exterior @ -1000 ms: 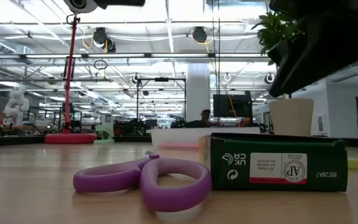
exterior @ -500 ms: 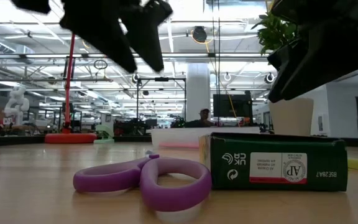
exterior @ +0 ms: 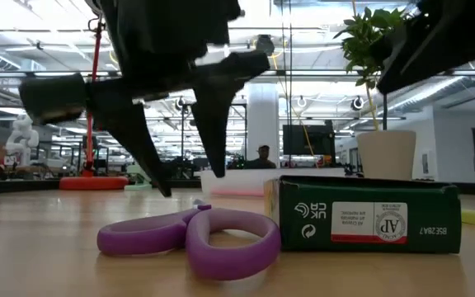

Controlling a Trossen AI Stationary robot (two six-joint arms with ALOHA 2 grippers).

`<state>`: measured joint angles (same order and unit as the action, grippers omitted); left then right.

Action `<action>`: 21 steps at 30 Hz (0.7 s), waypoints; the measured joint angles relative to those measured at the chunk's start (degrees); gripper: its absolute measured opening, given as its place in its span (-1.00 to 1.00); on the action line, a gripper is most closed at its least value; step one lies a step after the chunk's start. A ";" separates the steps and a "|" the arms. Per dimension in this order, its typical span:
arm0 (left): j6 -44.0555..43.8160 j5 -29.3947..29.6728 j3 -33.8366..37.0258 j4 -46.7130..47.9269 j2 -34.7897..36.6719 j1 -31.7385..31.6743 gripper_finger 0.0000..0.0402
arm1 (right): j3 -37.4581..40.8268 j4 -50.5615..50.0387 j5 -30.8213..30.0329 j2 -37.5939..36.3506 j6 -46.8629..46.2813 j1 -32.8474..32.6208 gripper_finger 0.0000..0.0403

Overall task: Pack school essentials
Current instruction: Put the purple scissors into the purple supply box

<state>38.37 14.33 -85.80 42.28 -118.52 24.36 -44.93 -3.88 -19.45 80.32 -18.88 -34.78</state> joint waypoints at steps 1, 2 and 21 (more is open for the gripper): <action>0.83 0.13 0.00 -0.23 -0.29 0.00 0.13 | 0.00 -0.57 -0.05 -0.67 -0.04 -0.26 -0.42; 1.82 0.22 0.00 -0.52 -0.45 -0.15 0.13 | 0.00 -1.00 -0.09 -1.26 -0.07 -0.48 -0.42; 6.38 -10.47 -0.07 -1.85 -2.29 -5.34 0.13 | 0.00 -1.55 -0.43 -3.52 0.67 -1.34 -0.42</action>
<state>44.75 3.86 -85.86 40.43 -120.81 19.02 -44.93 -5.43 -19.88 76.79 -18.21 -36.12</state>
